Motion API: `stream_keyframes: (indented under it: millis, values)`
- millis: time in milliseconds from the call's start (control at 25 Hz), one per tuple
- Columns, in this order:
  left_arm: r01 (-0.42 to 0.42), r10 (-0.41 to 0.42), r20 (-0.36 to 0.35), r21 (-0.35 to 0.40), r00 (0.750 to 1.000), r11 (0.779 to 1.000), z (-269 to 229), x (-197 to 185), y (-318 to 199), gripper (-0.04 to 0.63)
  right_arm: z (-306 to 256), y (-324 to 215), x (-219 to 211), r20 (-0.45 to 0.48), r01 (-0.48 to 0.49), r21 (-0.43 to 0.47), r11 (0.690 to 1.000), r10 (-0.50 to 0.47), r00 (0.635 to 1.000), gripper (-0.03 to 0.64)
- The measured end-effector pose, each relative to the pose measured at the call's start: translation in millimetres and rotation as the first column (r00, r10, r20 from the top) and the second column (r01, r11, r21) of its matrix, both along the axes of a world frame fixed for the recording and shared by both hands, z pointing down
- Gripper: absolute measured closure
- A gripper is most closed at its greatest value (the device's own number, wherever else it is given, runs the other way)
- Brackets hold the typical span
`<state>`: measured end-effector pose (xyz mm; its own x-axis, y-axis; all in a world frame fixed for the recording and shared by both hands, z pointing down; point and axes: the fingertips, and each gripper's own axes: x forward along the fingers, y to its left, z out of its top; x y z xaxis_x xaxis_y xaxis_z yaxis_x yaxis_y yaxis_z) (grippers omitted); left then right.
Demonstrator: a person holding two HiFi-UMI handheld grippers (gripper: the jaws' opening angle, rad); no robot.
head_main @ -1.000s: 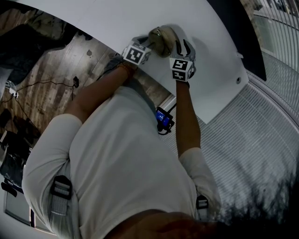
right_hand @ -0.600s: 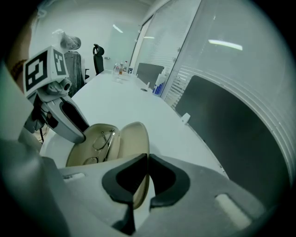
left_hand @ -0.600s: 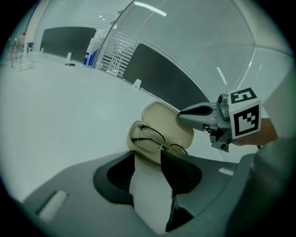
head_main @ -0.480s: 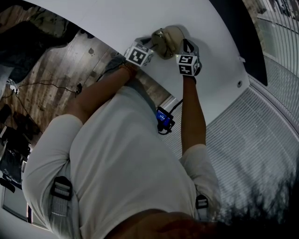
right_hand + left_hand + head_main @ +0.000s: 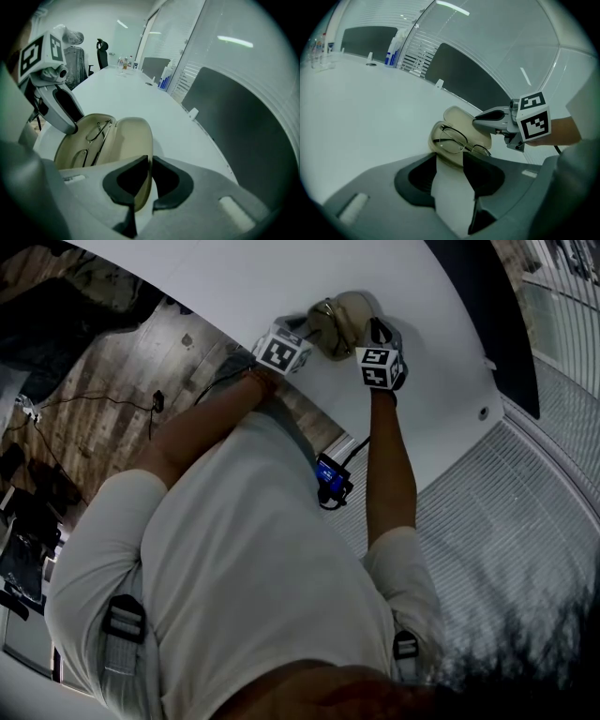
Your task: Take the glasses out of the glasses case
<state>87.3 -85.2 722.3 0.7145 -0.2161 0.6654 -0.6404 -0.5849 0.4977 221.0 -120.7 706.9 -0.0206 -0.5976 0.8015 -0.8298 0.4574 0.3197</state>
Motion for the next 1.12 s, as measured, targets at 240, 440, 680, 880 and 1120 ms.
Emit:
stream_keyframes:
  millis: [240,440,680,880,1120]
  values:
    - [0.0,0.0,0.008,-0.011,1.0,1.0,1,2,0,0.41,-11,3,-5,0.009,0.015,0.019,1.0,-0.016,1.0,0.55]
    - [-0.01,0.01,-0.001,-0.029,1.0,1.0,9,5,2,0.408,-41,3,-15,0.042,0.012,0.085,0.996,-0.016,0.999,0.508]
    - [-0.01,0.01,0.015,-0.03,1.0,1.0,7,2,1,0.41,-77,6,-41,0.079,0.029,0.16,0.987,-0.042,0.996,0.507]
    - [-0.008,0.009,0.017,-0.03,1.0,1.0,7,4,3,0.41,-70,12,-55,0.102,0.042,0.148,0.988,-0.057,0.993,0.506]
    - [-0.006,0.006,0.004,-0.048,1.0,0.999,10,7,3,0.41,-49,13,-73,0.132,0.073,0.094,0.993,-0.085,0.988,0.497]
